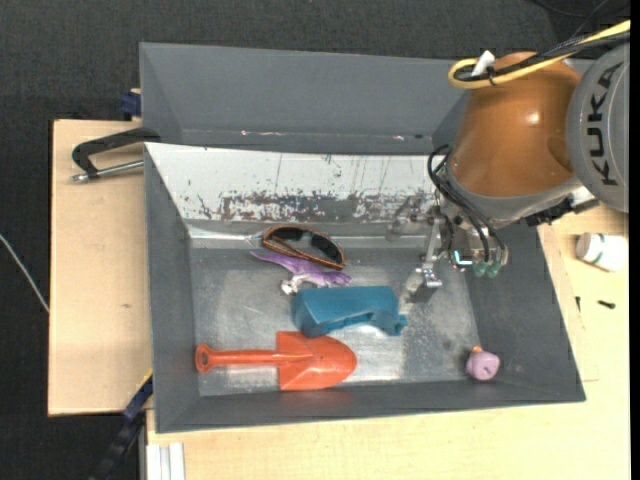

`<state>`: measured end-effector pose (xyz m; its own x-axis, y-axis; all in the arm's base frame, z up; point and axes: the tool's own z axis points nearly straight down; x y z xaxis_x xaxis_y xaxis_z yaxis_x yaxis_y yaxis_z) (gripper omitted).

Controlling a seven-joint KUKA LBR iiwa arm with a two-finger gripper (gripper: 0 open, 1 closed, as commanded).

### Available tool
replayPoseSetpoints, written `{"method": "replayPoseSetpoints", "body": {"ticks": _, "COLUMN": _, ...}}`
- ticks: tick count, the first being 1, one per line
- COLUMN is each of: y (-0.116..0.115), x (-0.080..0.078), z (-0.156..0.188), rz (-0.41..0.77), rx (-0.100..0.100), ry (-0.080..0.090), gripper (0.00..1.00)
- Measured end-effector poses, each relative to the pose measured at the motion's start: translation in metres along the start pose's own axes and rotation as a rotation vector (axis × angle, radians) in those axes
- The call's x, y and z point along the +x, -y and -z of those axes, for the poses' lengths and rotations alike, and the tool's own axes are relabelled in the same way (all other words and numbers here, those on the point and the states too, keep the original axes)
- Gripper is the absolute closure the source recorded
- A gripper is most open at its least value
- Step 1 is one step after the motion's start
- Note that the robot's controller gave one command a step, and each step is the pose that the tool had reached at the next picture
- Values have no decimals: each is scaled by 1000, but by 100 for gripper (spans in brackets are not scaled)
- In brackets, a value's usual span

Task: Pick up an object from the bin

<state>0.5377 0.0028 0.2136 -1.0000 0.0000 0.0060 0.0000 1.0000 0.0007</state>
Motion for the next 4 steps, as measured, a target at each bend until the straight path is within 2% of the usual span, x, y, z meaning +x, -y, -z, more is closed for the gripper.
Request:
{"method": "replayPoseSetpoints", "body": {"ticks": 1, "y": 0, "x": -2, "z": 4, "rz": 0, "rx": 0, "ry": 8, "gripper": 0}}
{"method": "replayPoseSetpoints", "body": {"ticks": 2, "y": -13, "x": 8, "z": -24, "rz": 72, "rx": 1, "ry": 14, "gripper": 0}}
{"method": "replayPoseSetpoints", "body": {"ticks": 3, "y": -16, "x": -20, "z": -138, "rz": 197, "rx": 1, "ry": -2, "gripper": 100}}
{"method": "replayPoseSetpoints", "body": {"ticks": 4, "y": -16, "x": -20, "z": -138, "rz": 197, "rx": 1, "ry": -2, "gripper": 100}}
